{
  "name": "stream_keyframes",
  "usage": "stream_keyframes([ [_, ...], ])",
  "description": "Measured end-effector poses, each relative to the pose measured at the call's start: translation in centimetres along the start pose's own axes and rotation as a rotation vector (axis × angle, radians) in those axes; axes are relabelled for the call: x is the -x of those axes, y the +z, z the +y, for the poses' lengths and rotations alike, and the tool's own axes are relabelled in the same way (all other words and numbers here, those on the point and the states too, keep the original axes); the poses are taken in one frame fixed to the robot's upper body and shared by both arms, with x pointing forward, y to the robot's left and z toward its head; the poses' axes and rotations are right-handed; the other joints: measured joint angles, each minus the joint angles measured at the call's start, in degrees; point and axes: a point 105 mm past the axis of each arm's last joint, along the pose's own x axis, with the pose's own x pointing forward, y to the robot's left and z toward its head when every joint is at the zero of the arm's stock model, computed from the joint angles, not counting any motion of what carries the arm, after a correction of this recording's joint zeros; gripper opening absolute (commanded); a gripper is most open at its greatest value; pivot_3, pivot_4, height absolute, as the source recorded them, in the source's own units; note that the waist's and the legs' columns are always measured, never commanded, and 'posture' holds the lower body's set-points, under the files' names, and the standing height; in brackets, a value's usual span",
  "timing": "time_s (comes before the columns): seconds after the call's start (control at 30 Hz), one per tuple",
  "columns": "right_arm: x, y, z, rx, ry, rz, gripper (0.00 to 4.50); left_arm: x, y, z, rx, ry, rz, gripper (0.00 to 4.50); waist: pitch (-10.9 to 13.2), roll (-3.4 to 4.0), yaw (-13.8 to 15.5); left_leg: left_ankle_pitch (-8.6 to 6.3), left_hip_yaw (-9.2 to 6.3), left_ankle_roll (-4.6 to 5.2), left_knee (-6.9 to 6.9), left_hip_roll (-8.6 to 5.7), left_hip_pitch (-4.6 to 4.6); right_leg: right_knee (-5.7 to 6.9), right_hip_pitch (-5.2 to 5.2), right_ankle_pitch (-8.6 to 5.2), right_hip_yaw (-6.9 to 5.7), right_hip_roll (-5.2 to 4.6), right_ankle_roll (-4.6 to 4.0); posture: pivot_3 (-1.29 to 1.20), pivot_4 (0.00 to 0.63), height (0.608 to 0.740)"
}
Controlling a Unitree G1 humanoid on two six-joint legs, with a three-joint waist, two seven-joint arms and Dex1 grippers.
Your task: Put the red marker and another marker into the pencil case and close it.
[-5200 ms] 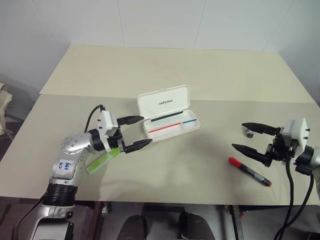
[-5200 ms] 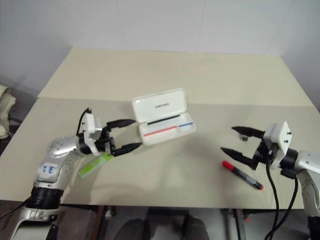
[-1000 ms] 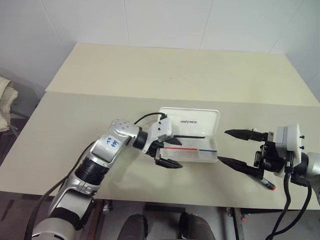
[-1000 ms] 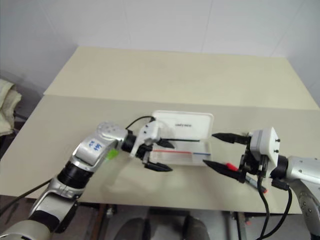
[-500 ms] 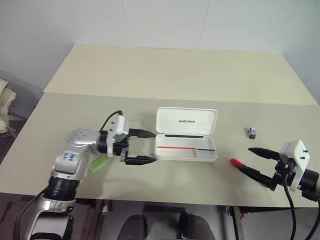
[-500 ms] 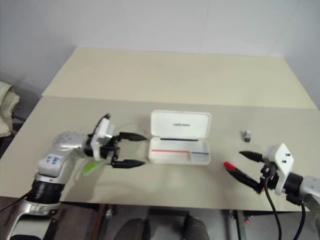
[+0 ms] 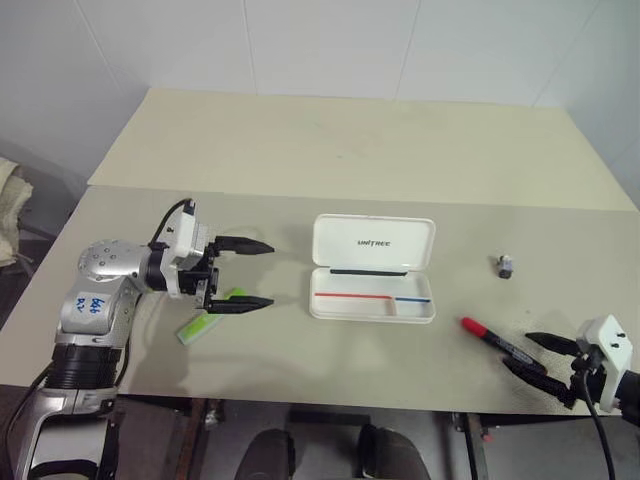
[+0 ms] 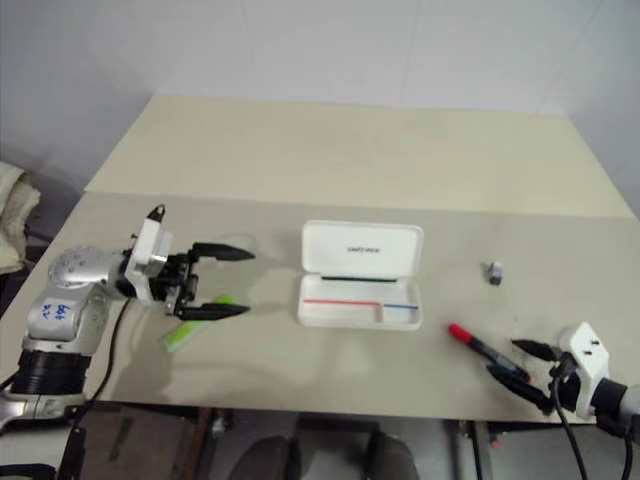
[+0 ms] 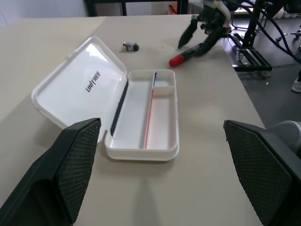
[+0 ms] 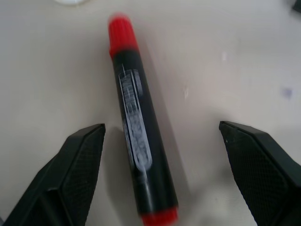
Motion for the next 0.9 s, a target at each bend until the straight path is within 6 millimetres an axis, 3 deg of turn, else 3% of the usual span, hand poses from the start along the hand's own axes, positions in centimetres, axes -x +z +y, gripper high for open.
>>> stream_keyframes([
  [0.07,0.1,-0.2,0.0,0.002,0.012,-0.003,3.43,0.0,0.0,0.0,0.0,0.002,0.0,4.5,0.0,-0.01,-0.1,0.0,-0.01,0.0,0.0,0.0,-0.01,0.0,0.0,0.0,-0.01,0.0,0.0,0.0,0.15,0.74],
  [0.33,-1.0,0.3,0.8,0.046,0.066,-0.036,0.61,0.0,0.4,0.4,-0.02,0.007,-0.004,4.5,0.0,-0.04,-0.9,0.01,-0.01,-0.03,0.0,0.03,0.02,0.01,0.01,0.0,0.0,0.01,0.0,0.0,0.15,0.74],
  [0.5,-1.5,0.7,1.3,0.061,0.108,-0.05,0.61,-0.1,0.2,0.6,-0.009,0.018,-0.012,4.5,0.0,-0.04,-0.9,0.02,0.0,-0.03,0.0,0.03,0.02,0.01,0.01,0.0,0.01,0.02,0.0,0.0,0.15,0.74],
  [0.63,-2.1,2.7,1.1,0.126,0.125,-0.096,0.61,-0.4,-0.1,0.4,0.004,0.016,-0.021,4.5,0.0,-0.02,-0.9,0.02,0.0,-0.04,0.01,0.04,0.02,0.01,0.01,0.0,0.02,0.02,0.0,0.0,0.15,0.74],
  [0.77,-2.9,8.0,0.5,0.286,0.167,-0.183,0.61,-0.6,-0.2,0.4,0.013,0.016,-0.025,4.5,0.0,0.04,-1.0,0.02,0.03,-0.04,0.04,0.03,0.04,0.03,0.0,0.0,0.05,0.02,0.0,0.0,0.15,0.74],
  [0.83,-3.6,11.2,1.2,0.383,0.224,-0.231,0.61,-0.7,-0.2,0.3,0.018,0.013,-0.024,4.5,0.0,0.04,-1.1,0.04,-0.02,-0.08,0.01,0.1,0.05,0.05,0.0,0.0,0.01,0.06,0.0,0.0,0.15,0.74],
  [0.9,-4.5,12.6,2.0,0.428,0.28,-0.249,0.61,-0.8,-0.2,0.4,0.017,0.018,-0.026,4.5,0.0,0.03,-1.0,0.05,-0.05,-0.1,0.0,0.13,0.03,0.04,-0.01,-0.01,-0.03,0.1,-0.02,0.0,0.15,0.74],
])
